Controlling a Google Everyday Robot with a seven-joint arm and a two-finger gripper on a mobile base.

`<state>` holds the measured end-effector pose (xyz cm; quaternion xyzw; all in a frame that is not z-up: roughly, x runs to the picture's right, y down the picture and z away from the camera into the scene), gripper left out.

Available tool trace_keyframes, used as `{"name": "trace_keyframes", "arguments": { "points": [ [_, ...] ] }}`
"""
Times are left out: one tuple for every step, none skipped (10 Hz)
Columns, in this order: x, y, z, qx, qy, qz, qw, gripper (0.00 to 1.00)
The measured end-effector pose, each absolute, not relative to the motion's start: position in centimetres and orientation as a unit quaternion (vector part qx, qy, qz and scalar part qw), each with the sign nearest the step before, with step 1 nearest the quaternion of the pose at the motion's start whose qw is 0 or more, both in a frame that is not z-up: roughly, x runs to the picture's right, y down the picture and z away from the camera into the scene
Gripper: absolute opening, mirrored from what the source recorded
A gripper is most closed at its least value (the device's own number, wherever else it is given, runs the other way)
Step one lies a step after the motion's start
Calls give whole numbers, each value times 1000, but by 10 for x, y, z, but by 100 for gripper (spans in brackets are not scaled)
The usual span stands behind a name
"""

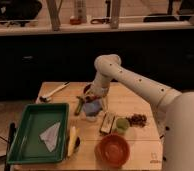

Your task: Place sponge in paper cup

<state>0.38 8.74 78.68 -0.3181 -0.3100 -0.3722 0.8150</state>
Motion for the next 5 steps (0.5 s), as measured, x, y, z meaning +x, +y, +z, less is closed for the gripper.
{"name": "trace_keyframes", "arguments": {
  "points": [
    [5, 87, 786, -317, -310, -371, 816, 80],
    [7, 88, 785, -318, -310, -369, 817, 80],
    [7, 88, 785, -318, -310, -369, 817, 80],
    [5, 88, 784, -318, -310, -370, 816, 80],
    [5, 89, 783, -318, -310, -370, 816, 80]
  ]
}}
